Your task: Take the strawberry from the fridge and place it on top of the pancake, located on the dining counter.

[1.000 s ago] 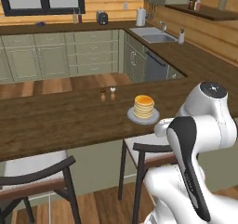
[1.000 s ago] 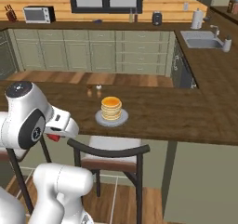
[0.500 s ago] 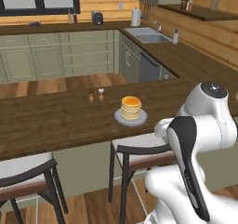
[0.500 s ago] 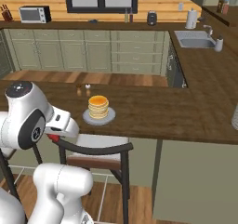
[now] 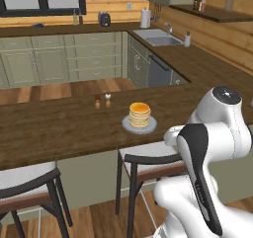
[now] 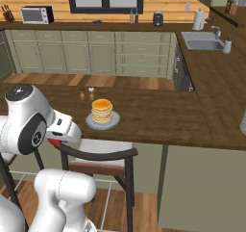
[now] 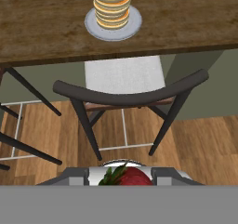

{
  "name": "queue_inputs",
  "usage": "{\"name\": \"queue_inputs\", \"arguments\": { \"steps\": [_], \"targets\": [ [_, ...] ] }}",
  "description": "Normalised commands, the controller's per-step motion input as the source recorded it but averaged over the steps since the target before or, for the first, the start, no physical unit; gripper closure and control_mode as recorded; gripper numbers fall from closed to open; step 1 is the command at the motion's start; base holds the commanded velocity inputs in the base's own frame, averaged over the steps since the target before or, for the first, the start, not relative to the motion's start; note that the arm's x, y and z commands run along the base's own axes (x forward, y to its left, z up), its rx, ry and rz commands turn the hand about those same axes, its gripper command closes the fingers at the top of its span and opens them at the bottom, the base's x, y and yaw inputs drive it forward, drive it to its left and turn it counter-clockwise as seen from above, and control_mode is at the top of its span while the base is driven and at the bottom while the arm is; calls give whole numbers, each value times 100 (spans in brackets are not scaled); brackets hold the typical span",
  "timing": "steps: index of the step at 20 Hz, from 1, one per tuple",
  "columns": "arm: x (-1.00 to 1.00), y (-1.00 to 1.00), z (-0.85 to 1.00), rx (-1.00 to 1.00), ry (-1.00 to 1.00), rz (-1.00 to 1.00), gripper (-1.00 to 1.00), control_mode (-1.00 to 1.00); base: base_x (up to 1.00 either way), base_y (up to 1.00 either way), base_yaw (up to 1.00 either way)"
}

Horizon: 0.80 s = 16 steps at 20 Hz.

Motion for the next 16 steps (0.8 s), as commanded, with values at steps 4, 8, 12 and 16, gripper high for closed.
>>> {"name": "queue_inputs", "arguments": {
  "steps": [4,8,12,16],
  "targets": [
    [0,0,0,0,0,0,100,100,60,0,0],
    [0,0,0,0,0,0,100,100,19,0,0],
    [0,0,0,0,0,0,100,100,26,2,1],
    [82,4,19,0,-12,12,100,-100,0,0,0]
  ]
}}
